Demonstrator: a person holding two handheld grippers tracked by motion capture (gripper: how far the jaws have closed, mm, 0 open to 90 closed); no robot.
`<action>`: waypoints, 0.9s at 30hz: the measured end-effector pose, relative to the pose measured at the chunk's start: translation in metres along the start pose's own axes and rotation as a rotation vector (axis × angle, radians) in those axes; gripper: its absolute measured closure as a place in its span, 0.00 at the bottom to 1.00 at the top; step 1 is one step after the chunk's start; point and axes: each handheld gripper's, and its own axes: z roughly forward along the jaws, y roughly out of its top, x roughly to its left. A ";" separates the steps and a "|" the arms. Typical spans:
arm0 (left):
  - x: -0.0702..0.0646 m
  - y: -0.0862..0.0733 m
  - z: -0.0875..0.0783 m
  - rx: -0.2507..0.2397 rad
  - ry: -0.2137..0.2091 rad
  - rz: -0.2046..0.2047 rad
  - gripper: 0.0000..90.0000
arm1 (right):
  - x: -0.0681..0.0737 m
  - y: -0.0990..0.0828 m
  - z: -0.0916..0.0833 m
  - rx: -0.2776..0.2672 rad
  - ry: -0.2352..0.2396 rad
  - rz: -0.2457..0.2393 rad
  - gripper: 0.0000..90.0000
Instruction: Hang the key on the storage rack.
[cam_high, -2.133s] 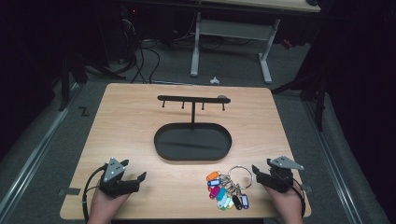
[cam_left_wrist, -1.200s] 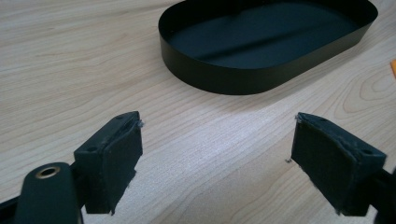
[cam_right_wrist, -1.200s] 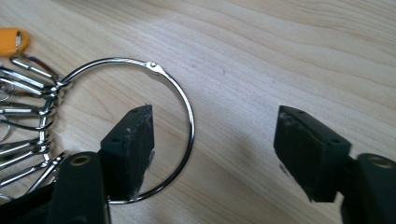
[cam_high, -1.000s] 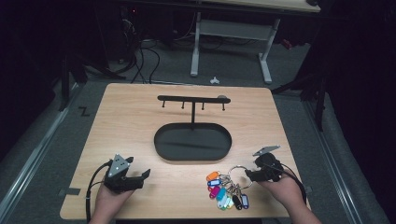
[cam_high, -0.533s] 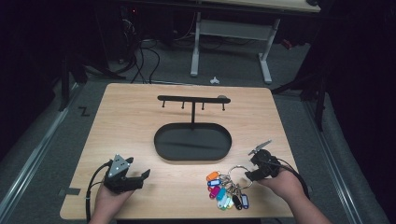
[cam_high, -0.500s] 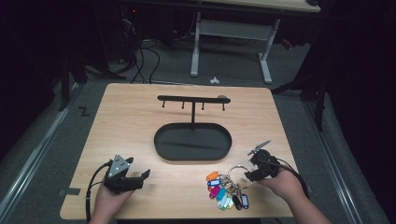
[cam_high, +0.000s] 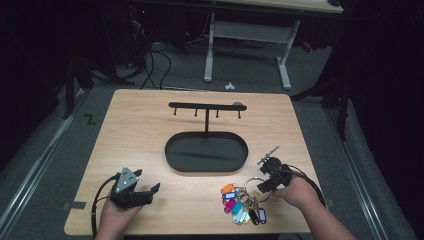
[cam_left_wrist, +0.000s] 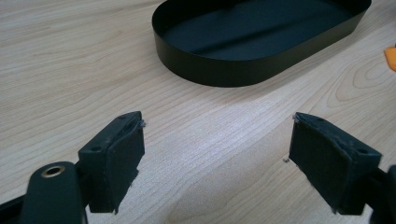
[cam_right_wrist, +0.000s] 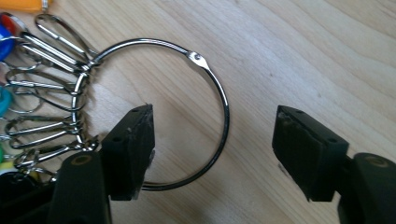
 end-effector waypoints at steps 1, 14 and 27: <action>0.000 0.000 0.001 0.005 0.002 0.004 0.21 | 0.000 0.002 0.000 0.007 0.002 -0.024 0.39; 0.000 -0.004 -0.003 0.019 0.010 0.017 0.21 | -0.008 0.025 0.001 0.066 0.028 -0.090 0.50; -0.002 -0.006 -0.005 0.011 -0.006 0.009 0.22 | -0.009 0.026 0.008 0.100 0.074 -0.083 0.59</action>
